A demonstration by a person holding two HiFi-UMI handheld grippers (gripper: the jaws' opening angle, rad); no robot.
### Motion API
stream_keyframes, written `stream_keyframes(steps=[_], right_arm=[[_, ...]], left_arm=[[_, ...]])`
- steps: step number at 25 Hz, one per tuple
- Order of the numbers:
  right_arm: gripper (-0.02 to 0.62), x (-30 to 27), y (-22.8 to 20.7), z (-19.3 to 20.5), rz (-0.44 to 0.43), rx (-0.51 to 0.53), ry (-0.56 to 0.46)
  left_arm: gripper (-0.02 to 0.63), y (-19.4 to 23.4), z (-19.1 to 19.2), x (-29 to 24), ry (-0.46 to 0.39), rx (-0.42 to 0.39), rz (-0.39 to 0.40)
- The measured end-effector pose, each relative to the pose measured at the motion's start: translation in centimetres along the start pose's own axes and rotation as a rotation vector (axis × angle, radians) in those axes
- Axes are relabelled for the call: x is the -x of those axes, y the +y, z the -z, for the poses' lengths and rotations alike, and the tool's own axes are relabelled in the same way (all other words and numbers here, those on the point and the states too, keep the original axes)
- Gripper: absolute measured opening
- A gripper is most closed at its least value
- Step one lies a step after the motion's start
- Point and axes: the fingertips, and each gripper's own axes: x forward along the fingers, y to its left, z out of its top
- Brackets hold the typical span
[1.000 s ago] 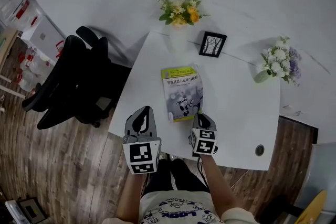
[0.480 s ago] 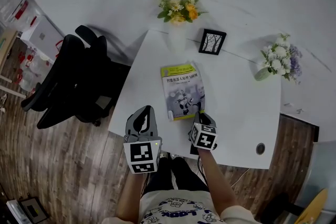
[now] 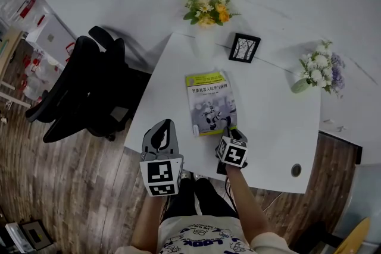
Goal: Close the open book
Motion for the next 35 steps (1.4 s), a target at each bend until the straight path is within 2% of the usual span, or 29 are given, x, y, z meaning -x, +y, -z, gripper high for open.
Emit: stream_keyframes(steps=[6, 11, 19, 26, 31, 35], right_arm=[[0.168, 0.5, -1.0, -0.3, 0.018, -0.047, -0.008], [0.212, 2.3, -1.9, -2.2, 0.079, -0.004, -0.106], [0.212, 6.7, 0.0, -7.8, 0.077, 0.07, -0.293], [0.204, 12.4, 3.5, -13.5, 0.0, 0.172, -0.507], [0.118, 17.0, 5.5, -17.0, -0.038, 0.212, -0.642], [0.08, 19.4, 6.8, -18.5, -0.06, 0.241, -0.717]], left_arm=[[0.023, 0.6, -0.1, 0.4, -0.007, 0.015, -0.012], [0.023, 1.2, -1.1, 1.0, -0.034, 0.021, -0.025], [0.023, 1.7, -3.7, 2.1, -0.102, 0.027, -0.037], [0.023, 2.6, -6.4, 3.3, -0.17, 0.029, -0.065], [0.023, 3.2, -8.4, 4.6, -0.219, 0.037, -0.085], [0.023, 3.4, -9.5, 5.5, -0.252, 0.039, -0.097]])
